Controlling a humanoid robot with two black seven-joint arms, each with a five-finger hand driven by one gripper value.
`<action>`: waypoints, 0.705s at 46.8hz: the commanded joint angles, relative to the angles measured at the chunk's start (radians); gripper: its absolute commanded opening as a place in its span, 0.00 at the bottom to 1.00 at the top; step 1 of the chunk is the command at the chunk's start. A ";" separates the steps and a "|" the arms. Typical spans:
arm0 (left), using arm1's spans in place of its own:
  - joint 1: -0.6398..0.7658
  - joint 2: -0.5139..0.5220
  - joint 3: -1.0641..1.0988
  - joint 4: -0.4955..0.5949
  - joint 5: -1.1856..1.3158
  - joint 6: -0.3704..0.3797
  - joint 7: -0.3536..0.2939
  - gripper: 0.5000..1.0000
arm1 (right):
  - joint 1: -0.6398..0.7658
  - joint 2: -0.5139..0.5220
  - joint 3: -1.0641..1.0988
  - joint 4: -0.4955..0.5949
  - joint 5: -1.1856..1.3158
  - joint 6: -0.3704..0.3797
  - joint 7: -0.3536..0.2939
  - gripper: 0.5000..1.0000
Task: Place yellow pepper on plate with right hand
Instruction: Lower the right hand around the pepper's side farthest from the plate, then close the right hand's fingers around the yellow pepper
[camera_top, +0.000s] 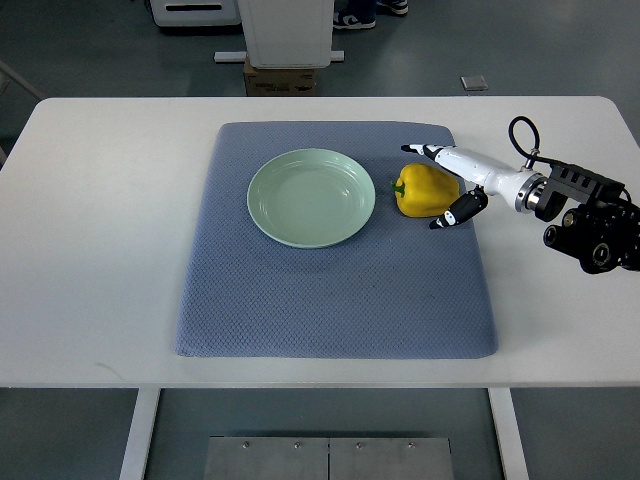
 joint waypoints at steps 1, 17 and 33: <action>0.000 0.000 0.000 0.000 0.000 0.000 0.000 1.00 | -0.002 0.000 0.001 -0.003 0.003 0.000 0.000 0.97; 0.000 0.000 0.000 0.000 0.000 0.000 0.000 1.00 | -0.015 0.028 0.003 -0.030 0.006 0.006 0.000 0.92; 0.000 0.000 0.000 0.000 0.000 0.000 0.000 1.00 | -0.015 0.035 0.001 -0.031 0.006 0.009 0.000 0.81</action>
